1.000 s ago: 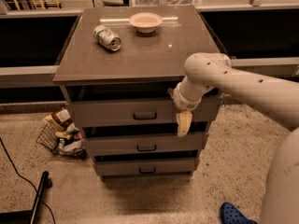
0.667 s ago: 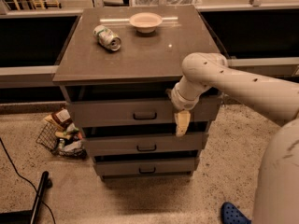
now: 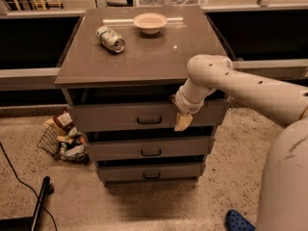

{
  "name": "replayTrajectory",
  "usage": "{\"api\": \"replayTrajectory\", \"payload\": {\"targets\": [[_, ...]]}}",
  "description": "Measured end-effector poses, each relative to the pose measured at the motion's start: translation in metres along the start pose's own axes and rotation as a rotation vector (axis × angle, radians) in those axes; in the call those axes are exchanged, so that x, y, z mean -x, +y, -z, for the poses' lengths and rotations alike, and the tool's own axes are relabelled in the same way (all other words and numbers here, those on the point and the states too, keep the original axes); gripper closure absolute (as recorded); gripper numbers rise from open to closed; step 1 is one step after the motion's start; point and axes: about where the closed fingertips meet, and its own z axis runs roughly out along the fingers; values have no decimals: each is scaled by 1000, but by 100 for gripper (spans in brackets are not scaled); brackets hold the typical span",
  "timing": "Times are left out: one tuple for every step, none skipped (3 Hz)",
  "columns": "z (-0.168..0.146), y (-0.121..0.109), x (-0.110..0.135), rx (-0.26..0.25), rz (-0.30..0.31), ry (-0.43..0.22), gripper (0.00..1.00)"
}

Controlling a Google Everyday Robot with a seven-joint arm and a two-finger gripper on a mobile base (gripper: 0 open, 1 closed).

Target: Open top drawer

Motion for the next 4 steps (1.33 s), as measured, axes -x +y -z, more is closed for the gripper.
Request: {"api": "replayTrajectory", "payload": {"targets": [[0,0,0,0,0,0,66],[1,-2,0,0,0,0,89],[2,-1,0,0,0,0,100],[3,7,5,0,-10,-26,83]]}}
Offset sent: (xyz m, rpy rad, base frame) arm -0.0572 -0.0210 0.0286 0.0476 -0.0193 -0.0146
